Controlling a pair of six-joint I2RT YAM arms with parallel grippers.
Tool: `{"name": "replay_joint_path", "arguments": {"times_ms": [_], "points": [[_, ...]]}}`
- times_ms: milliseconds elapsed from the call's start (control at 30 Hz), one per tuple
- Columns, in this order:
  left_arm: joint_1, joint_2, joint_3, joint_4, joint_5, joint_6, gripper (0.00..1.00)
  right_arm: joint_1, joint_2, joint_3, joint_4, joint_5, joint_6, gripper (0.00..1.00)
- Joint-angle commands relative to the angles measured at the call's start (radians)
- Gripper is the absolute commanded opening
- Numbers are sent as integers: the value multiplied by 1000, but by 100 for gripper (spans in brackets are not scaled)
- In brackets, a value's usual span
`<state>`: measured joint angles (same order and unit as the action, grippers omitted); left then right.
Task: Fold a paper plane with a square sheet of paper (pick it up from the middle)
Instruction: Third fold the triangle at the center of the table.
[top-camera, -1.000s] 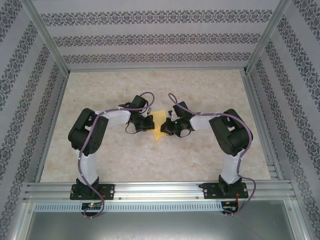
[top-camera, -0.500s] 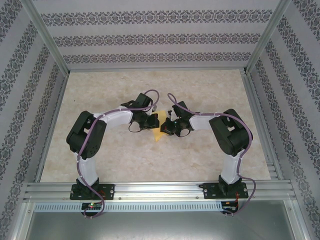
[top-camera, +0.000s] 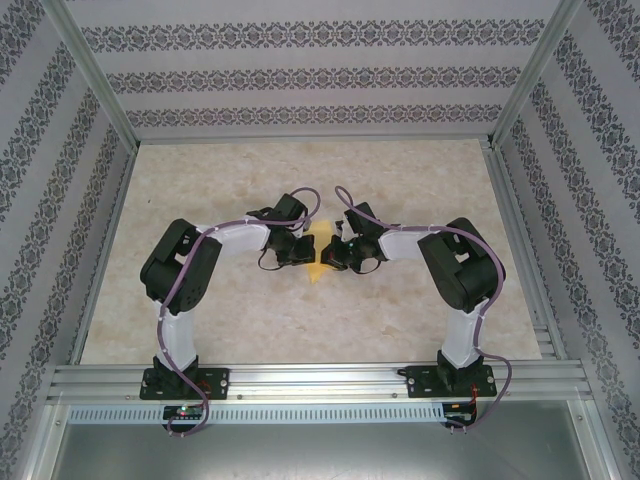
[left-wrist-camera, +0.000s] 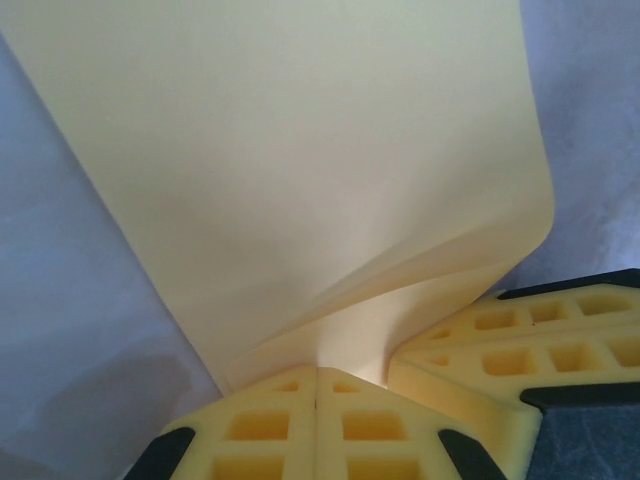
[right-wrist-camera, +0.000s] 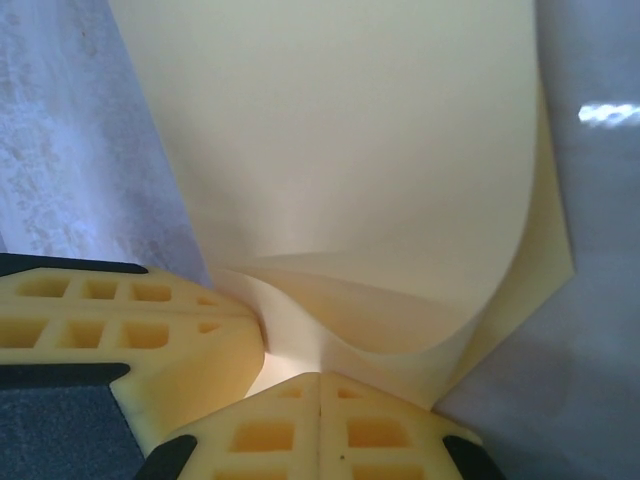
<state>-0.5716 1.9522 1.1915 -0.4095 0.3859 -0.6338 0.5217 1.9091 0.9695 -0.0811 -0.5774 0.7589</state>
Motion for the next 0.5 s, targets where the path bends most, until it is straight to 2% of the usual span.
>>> {"name": "replay_joint_path", "arguments": {"times_ms": [0,167,467], "points": [[-7,15,-54,-15,-46,-15,0,-3,-31,-11,61,9,-26,1],[-10,10,-87,7,-61,-31,0,35,-102,-54,112,2,-3,2],[-11,6,-139,63,-78,-68,0,120,-106,-180,245,25,123,1]]}}
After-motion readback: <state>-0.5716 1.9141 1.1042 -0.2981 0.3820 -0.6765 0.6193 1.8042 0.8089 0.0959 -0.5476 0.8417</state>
